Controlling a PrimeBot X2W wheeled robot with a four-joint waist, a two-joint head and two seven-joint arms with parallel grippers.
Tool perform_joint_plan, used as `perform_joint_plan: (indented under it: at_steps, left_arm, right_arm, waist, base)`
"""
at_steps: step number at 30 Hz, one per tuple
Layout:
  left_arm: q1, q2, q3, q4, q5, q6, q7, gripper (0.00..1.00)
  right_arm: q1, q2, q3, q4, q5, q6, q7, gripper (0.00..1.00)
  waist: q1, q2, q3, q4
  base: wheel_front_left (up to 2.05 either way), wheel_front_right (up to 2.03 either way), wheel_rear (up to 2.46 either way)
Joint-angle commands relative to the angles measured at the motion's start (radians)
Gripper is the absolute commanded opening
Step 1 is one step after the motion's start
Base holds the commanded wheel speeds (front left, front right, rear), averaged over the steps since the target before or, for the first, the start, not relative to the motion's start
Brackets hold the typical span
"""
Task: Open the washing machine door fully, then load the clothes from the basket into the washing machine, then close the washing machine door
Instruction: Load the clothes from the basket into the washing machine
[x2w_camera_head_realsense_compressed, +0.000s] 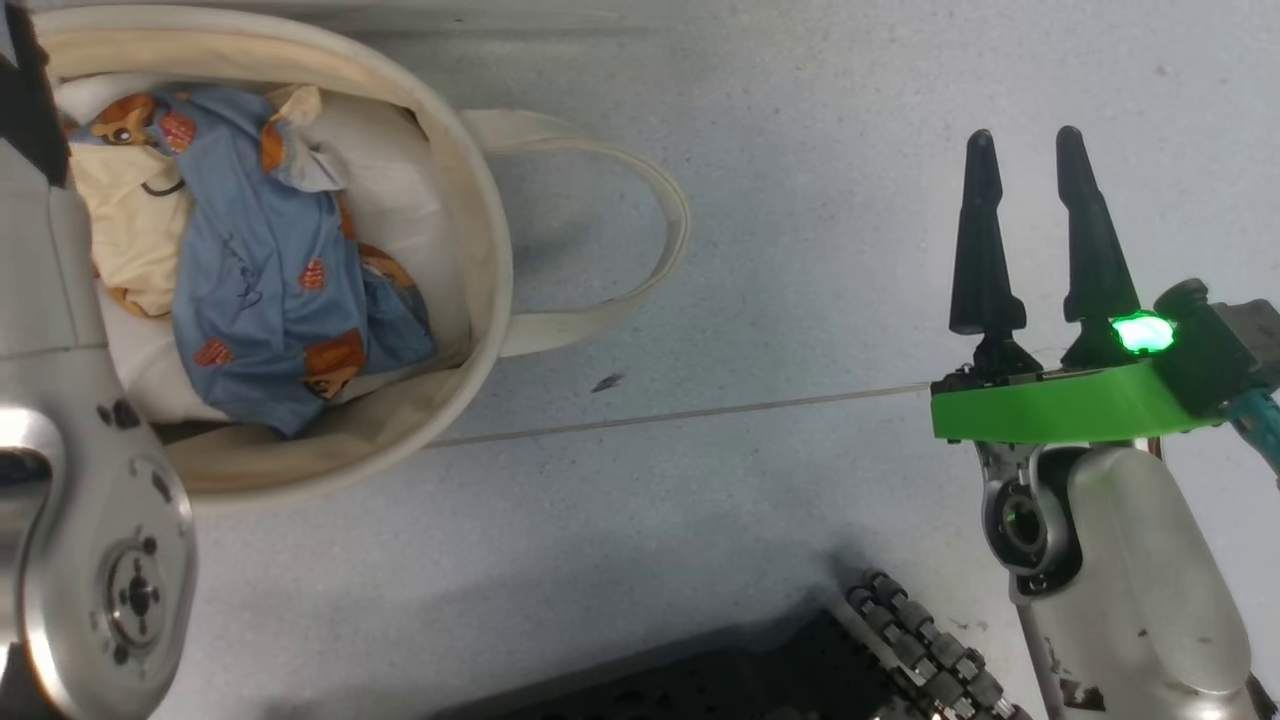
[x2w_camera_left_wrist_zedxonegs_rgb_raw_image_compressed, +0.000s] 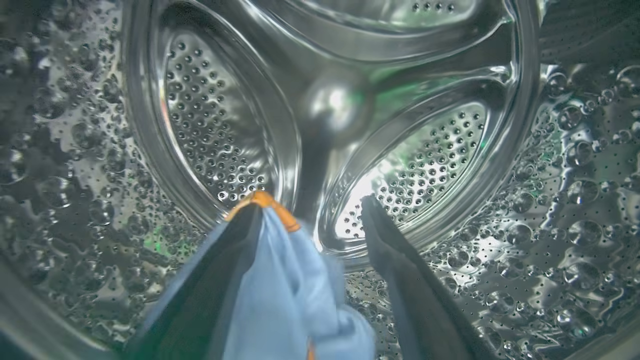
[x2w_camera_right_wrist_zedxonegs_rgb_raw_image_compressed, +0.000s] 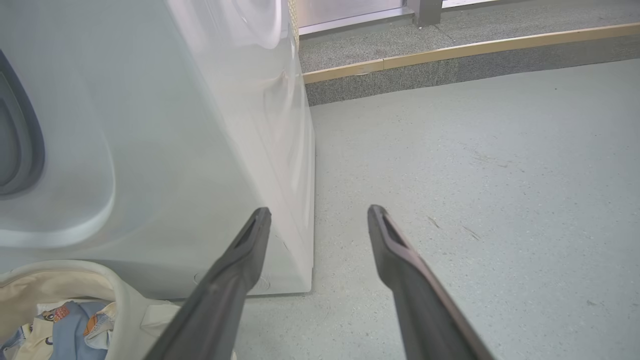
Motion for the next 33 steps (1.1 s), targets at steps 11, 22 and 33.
perform_joint_plan:
  at_steps: [11,22,33]
  left_arm:
    - [0.274,-0.03,0.006,-0.17,-0.013,-0.03,-0.005,1.0]
    - [0.756,-0.041,-0.126,-0.323,-0.095,-0.032,-0.005,1.0]
    - [1.137,-0.041,-0.208,-0.447,-0.121,0.034,-0.005,1.0]
  right_arm:
    - [0.019,-0.003,0.018,-0.006,-0.042,0.0,-0.008,1.0]
    - [0.092,-0.003,0.021,0.046,-0.077,0.0,-0.008,1.0]
    - [0.2,-0.003,0.02,0.079,-0.072,0.0,-0.008,1.0]
  waist:
    - [0.0,0.0,-0.144,0.082]
    - [0.0,0.0,-0.429,0.155]
    - [0.0,0.0,-0.635,0.204]
  base:
    - [0.0,0.0,0.0]
    - [0.0,0.0,0.0]
    - [0.0,0.0,0.0]
